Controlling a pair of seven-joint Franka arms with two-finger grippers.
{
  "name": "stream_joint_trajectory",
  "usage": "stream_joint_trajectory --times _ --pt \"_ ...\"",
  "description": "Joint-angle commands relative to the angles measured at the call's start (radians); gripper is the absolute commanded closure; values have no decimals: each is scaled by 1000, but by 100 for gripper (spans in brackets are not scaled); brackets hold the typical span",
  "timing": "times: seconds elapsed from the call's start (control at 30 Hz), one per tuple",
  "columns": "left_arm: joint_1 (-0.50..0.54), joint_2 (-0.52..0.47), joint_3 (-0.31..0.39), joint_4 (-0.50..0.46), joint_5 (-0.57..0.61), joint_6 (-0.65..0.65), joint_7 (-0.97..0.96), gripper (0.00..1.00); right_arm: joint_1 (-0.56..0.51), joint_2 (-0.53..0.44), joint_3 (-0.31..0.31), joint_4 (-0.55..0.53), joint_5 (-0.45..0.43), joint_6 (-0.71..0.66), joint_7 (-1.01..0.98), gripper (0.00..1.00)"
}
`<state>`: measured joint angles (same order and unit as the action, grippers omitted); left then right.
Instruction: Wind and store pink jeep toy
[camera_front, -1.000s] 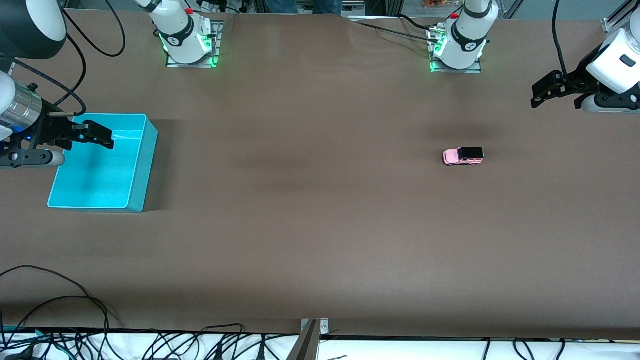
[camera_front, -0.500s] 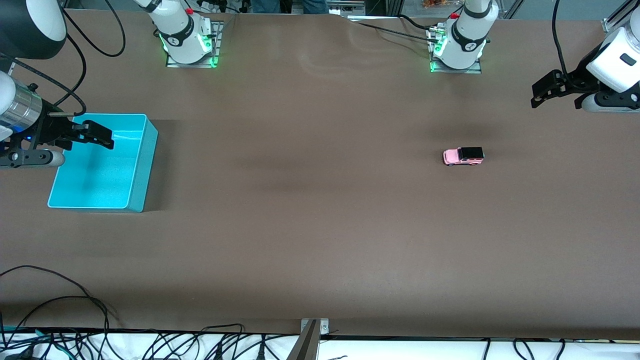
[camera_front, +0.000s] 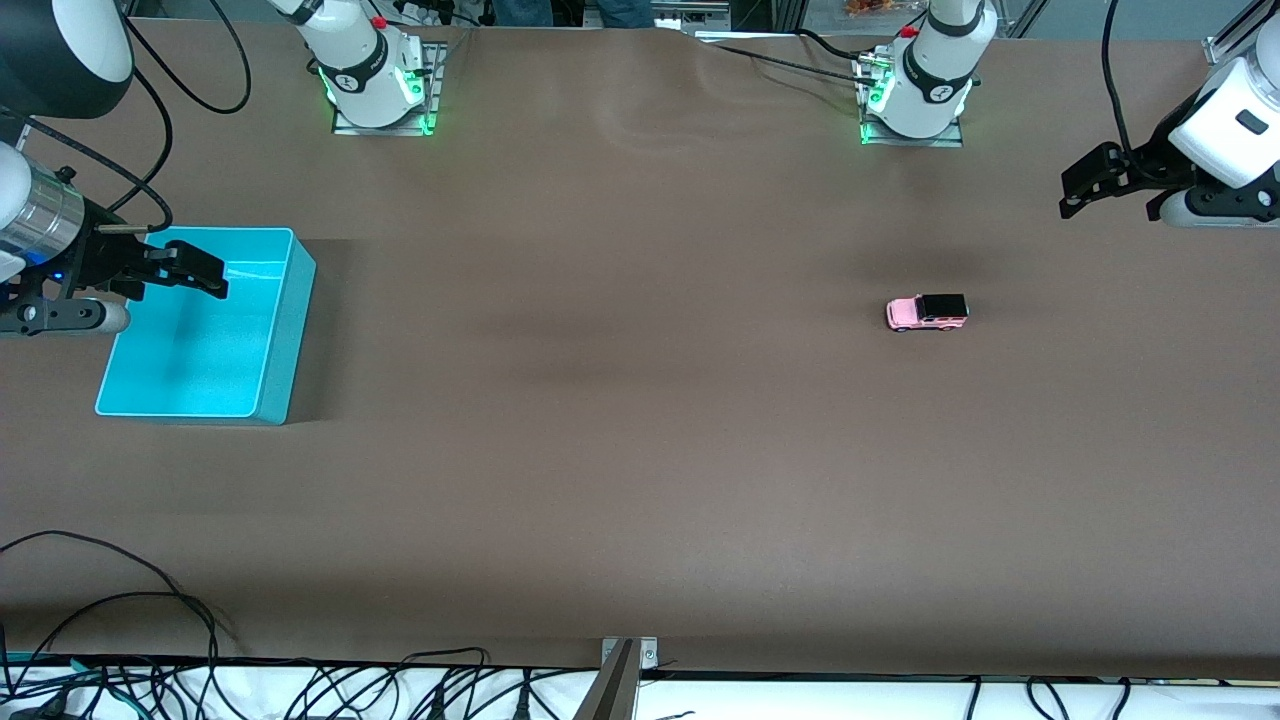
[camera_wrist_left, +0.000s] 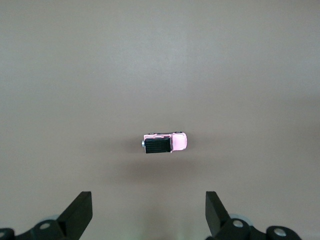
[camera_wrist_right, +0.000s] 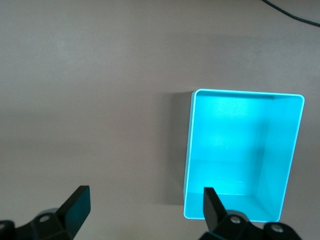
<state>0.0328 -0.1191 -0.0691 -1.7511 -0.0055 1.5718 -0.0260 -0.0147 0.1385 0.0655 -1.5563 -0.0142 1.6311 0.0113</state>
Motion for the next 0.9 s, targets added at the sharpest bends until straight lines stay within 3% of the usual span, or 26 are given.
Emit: stream_joint_trajectory --times 0.0,0.17,0.87 --pt "-11 30 -12 28 -4 2 6 0 -8 0 5 9 14 -5 4 0" --pt "-13 32 -54 30 1 2 6 0 -8 0 7 9 13 -5 6 0" --pt "10 19 -57 -5 1 -1 15 0 -8 0 5 9 13 -5 6 0"
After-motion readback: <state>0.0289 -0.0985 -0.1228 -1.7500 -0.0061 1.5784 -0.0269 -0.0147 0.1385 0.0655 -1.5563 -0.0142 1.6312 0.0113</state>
